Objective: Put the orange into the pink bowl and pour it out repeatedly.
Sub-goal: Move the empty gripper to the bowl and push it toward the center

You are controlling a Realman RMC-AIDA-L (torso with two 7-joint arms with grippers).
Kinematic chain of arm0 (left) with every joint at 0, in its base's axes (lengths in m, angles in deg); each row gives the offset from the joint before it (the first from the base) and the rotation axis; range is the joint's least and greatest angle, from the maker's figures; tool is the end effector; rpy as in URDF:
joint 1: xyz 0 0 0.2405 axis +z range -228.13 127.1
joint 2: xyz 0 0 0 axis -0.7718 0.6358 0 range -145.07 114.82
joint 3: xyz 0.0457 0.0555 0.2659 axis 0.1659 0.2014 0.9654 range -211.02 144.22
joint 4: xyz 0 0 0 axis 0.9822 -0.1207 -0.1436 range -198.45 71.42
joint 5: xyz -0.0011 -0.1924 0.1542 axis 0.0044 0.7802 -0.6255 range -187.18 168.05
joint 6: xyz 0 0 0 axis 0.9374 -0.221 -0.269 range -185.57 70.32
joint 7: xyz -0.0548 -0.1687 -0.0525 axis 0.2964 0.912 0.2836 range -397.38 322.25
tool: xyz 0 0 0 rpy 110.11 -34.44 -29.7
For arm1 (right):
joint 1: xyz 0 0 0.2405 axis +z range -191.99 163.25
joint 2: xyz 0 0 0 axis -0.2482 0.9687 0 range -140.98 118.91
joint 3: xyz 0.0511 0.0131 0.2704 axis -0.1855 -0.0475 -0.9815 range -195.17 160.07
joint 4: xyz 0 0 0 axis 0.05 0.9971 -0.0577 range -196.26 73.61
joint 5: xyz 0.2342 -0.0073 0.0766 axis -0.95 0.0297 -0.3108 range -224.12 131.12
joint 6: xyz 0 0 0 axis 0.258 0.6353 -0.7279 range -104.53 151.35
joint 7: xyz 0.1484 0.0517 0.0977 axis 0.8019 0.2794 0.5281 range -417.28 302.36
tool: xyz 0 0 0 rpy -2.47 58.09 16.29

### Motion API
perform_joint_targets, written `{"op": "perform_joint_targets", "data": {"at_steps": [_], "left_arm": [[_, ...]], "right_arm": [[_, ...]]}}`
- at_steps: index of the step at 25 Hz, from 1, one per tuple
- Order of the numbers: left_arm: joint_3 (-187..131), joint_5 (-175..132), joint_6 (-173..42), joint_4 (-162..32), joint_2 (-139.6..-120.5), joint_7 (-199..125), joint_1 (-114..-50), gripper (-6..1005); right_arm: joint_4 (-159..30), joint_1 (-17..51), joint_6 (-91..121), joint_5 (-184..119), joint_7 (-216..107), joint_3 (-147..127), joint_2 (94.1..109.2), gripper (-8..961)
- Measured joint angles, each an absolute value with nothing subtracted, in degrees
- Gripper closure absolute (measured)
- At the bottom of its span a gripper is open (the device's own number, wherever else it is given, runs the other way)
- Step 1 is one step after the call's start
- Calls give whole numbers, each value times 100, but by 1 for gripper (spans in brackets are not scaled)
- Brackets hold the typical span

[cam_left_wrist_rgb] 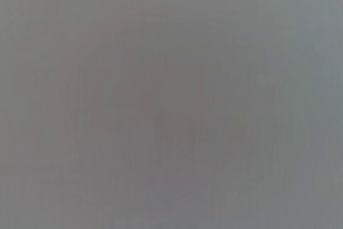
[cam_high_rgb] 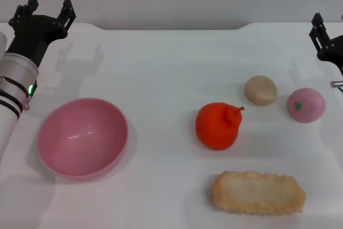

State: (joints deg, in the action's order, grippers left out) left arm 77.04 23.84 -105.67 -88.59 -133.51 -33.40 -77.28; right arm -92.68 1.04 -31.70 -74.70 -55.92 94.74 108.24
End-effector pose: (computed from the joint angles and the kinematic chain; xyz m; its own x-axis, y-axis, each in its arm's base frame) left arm -0.3111 0.4603 -0.0444 0.6843 -0.0167 0.7290 0.7201 -0.1418 -0.6793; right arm 0.3238 0.4031 -0.0479 0.7021 0.0849 -0.7070 -0.6929 -0.1473 -0.7058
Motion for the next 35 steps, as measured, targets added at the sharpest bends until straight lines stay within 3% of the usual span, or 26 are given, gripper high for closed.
{"op": "perform_joint_targets", "data": {"at_steps": [9,14,15,19,22,24,25,26,27,32,33,35], "left_arm": [[7708,2399,-10504,-8903,-13347,-3327,-7743,230],[7692,2316,-9686,-9608,-13239,-3345,-7647,230],[7406,1941,-8081,-11080,-13008,-3405,-7325,231],[6717,1242,-5939,-13026,-12906,-3491,-7003,231],[6165,954,-4211,-14188,-13047,-3887,-6892,231],[6165,954,-4211,-14188,-13047,-3887,-6892,231],[5631,897,-2460,-15111,-13250,-4415,-6901,232],[5497,894,-1844,-15347,-13280,-4522,-6938,232],[5357,893,-954,-15647,-13291,-4611,-7015,232],[5312,891,-521,-15796,-13282,-4616,-7056,232],[5280,727,1034,-16459,-13295,-4591,-7035,232],[5292,566,1560,-16692,-13303,-4488,-7005,233]], "right_arm": [[-9278,148,-3142,-7471,-5595,9485,10820,330],[-9288,160,-3126,-7472,-5595,9479,10807,332],[-9295,159,-3126,-7472,-5594,9480,10807,332],[-9306,152,-3120,-7472,-5590,9491,10805,333],[-9307,129,-3117,-7473,-5575,9494,10805,334],[-9310,113,-3120,-7472,-5576,9494,10805,335],[-9313,104,-3124,-7471,-5577,9494,10805,335],[-9317,99,-3125,-7471,-5577,9493,10805,336],[-9326,97,-3125,-7471,-5577,9494,10804,336],[-9347,93,-3111,-7467,-5574,9492,10789,337],[-9349,98,-3111,-7466,-5580,9492,10788,338],[-9348,111,-3111,-7464,-5582,9492,10787,338]]}}
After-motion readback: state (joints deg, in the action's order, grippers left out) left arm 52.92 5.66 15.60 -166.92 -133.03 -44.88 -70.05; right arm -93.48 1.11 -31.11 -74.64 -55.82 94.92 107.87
